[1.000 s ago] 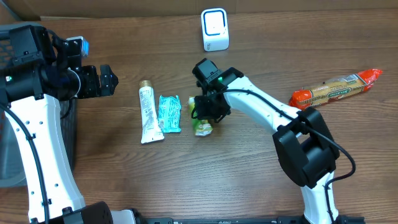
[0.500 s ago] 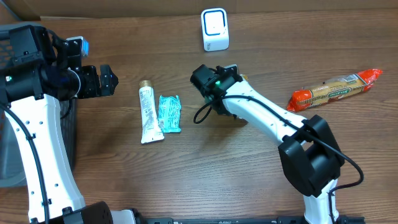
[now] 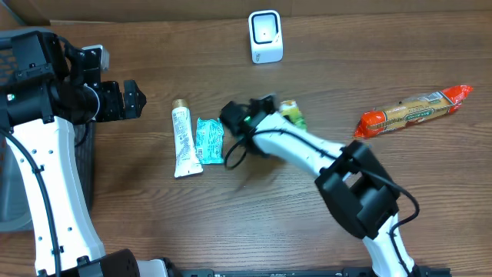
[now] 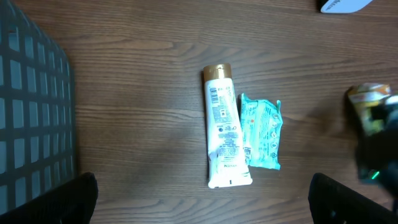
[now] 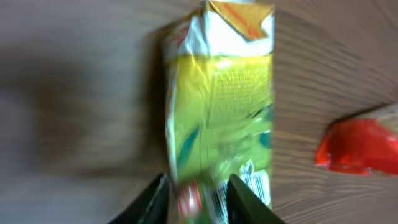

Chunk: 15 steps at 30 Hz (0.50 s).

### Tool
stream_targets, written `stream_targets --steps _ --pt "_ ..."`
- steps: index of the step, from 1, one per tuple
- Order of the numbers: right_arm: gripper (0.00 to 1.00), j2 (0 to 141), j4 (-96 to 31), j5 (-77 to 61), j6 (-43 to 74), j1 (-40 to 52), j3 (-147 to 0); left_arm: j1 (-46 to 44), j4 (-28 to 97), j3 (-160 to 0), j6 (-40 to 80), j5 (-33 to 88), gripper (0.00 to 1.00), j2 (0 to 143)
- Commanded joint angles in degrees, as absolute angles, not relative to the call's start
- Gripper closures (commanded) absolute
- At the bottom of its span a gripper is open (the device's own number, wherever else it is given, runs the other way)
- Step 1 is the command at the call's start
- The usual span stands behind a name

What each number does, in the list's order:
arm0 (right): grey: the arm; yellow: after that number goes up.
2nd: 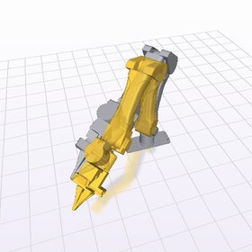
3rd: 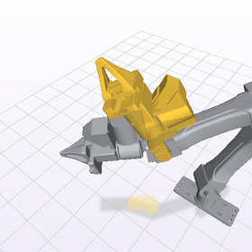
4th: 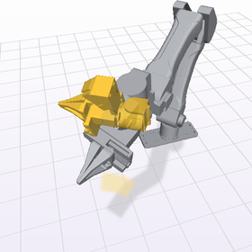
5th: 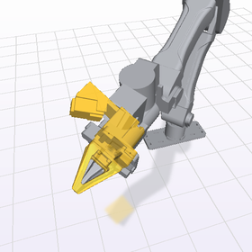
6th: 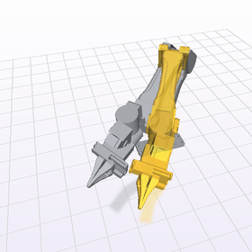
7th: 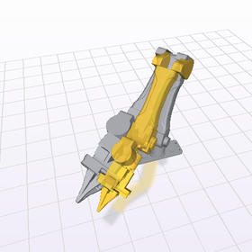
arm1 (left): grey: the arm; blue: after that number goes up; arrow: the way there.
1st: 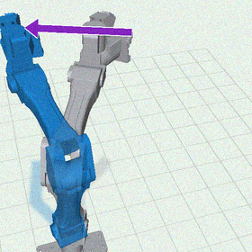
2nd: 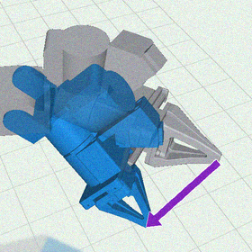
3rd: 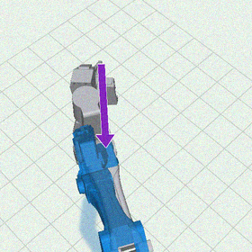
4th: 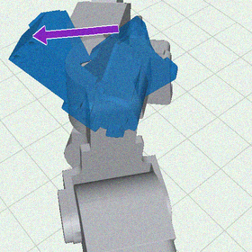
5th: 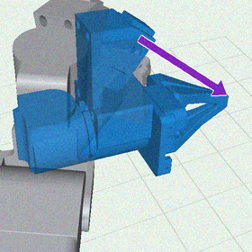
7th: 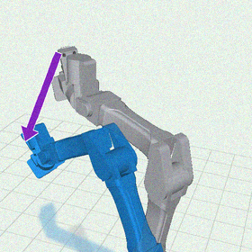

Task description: Scan the item barcode

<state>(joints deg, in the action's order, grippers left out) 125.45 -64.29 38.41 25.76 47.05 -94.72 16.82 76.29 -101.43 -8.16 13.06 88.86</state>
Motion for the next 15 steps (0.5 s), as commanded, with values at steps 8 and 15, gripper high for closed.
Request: stream_targets --steps 8,15 --pt "0.49 124.9 -65.4 28.0 17.2 54.0 -97.8 16.8 76.2 -102.0 -9.6 12.9 0.01 89.3" --pt "0.4 118.5 -69.0 15.4 18.0 45.2 -108.2 16.8 76.2 -102.0 -9.7 12.9 0.0 89.3"
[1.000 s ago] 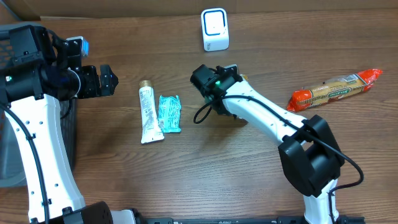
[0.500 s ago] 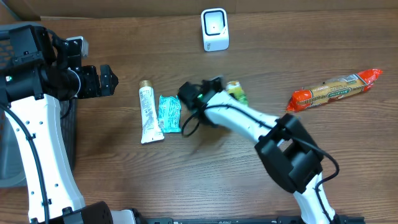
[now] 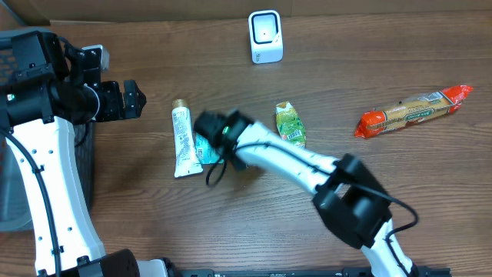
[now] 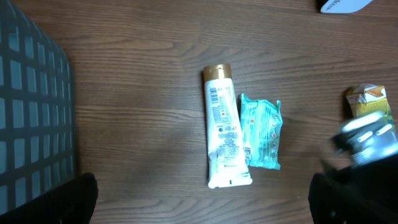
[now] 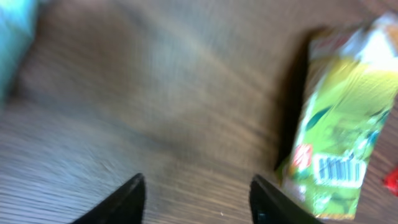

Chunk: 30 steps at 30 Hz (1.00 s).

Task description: Scan the item barcode

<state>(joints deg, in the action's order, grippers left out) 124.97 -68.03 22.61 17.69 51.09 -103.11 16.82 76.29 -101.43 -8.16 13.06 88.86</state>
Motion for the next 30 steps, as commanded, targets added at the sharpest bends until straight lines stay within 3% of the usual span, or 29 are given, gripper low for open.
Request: stream_targets --steps 1,6,12,18,22,30 --pt "0.32 117.7 -69.5 13.7 17.8 43.3 -109.0 16.8 76.2 -102.0 -9.6 12.9 0.0 89.3" --pt "0.17 116.4 -70.9 -0.2 12.4 31.2 -109.5 16.8 76.2 -102.0 -9.6 12.9 0.01 89.3" --pt "0.15 119.3 -68.3 -9.1 4.7 22.7 -106.1 16.8 76.2 -102.0 -9.6 12.9 0.0 89.3" --pt "0.15 124.5 -61.6 -9.5 0.3 22.1 -105.3 16.8 76.2 -102.0 -9.6 12.9 0.0 89.3" --pt "0.15 127.0 -59.7 -18.3 -3.9 22.2 -105.3 16.8 76.2 -102.0 -9.6 12.9 0.0 89.3" --pt "0.23 127.3 -64.6 -29.8 -8.8 25.1 -106.3 16.8 76.2 -102.0 -9.6 12.9 0.0 89.3"
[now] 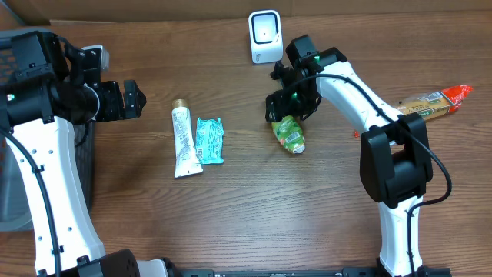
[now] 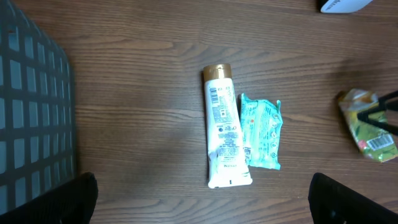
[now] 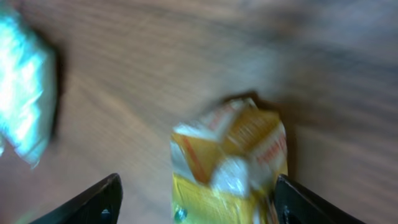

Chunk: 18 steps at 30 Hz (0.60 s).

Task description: Scan the item barcode

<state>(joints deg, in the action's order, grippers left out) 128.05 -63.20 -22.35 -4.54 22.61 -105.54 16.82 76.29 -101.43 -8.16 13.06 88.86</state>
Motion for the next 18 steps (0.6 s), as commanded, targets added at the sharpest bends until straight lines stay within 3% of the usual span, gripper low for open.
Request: stream_targets --steps 1,9,18 --pt "0.23 127.2 -65.8 -30.1 -10.0 25.8 -106.6 16.8 76.2 -102.0 -9.7 12.9 0.0 89.3" --pt "0.16 127.1 -80.0 -29.9 -21.8 35.1 -107.3 16.8 76.2 -102.0 -9.6 12.9 0.0 89.3" --pt "0.29 126.8 -83.5 -21.4 -14.4 39.8 -109.5 16.8 76.2 -102.0 -9.6 12.9 0.01 89.3"
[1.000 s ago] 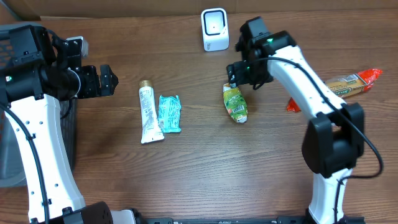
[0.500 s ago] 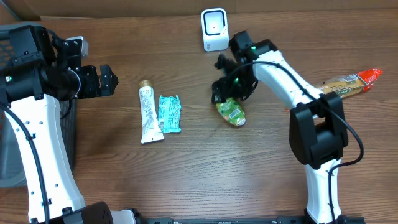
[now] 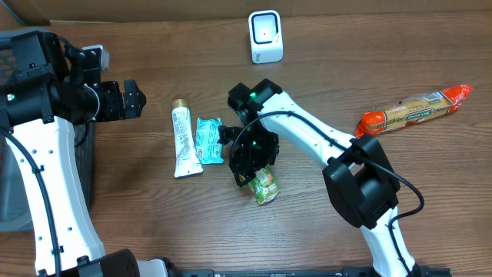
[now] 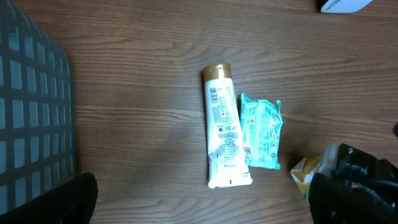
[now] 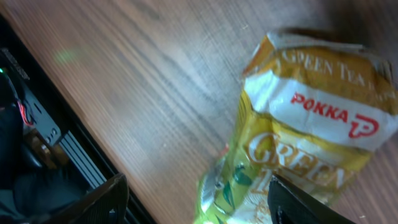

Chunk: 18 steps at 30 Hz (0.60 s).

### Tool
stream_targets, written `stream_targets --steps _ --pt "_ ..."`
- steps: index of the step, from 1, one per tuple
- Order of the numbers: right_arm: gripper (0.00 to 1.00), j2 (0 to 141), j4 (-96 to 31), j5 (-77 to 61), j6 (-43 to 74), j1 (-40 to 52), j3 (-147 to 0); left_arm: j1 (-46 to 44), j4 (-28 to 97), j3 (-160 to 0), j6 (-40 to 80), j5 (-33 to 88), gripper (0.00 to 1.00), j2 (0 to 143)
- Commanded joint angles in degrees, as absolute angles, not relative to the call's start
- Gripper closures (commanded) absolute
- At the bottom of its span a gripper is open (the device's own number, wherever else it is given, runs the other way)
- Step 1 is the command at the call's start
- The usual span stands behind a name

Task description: Scan the item barcode

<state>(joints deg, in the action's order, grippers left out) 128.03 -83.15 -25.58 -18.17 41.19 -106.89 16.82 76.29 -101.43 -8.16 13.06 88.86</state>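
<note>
A yellow-green Pokka green tea pack (image 3: 265, 185) lies on the wooden table, front of centre. My right gripper (image 3: 248, 160) hangs just above its far-left end. In the right wrist view the pack (image 5: 305, 137) fills the right half, label up. My right gripper (image 5: 199, 202) is open, its fingers spread wide on either side of the pack's lower part. The white scanner (image 3: 265, 36) stands at the back. My left gripper (image 3: 129, 100) is open at the far left, nothing between its fingers (image 4: 78, 199). One corner of the pack (image 4: 306, 171) shows in the left wrist view.
A white tube with a gold cap (image 3: 183, 141) and a teal packet (image 3: 209, 140) lie side by side left of the right gripper. A long red-ended snack pack (image 3: 411, 110) lies at the right. A dark mesh basket (image 4: 31, 112) stands at the left edge.
The right gripper was near the scanner over the tea pack and is now lower left, beside the teal packet. The pack now lies nearer the front edge. The left arm is unchanged.
At first the right gripper's fingers stood close around the tea pack at mid-table. Then the gripper was open by the teal packet, the pack lying alone. Later it hung open over the pack below the scanner. Now both are further front and left.
</note>
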Motion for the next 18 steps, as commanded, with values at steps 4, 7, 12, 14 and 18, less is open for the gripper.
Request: stream_targets --steps 4,7,12,14,18 --pt "0.29 126.5 -85.6 -6.5 -1.1 38.5 -109.9 16.8 76.2 -102.0 -9.6 12.9 0.0 89.3" --pt "0.22 126.5 -87.4 -6.5 1.1 37.6 -108.6 16.8 76.2 -102.0 -9.7 12.9 0.01 89.3" --pt "0.14 126.5 -87.2 -21.6 -8.8 38.1 -104.4 16.8 76.2 -102.0 -9.7 12.9 0.0 89.3" --pt "0.02 126.5 -86.7 -24.4 -11.6 38.8 -103.0 16.8 76.2 -102.0 -9.7 12.9 0.01 89.3" --pt "0.0 126.5 -85.6 -24.5 -12.1 39.6 -100.4 16.8 76.2 -102.0 -9.6 12.9 0.01 89.3"
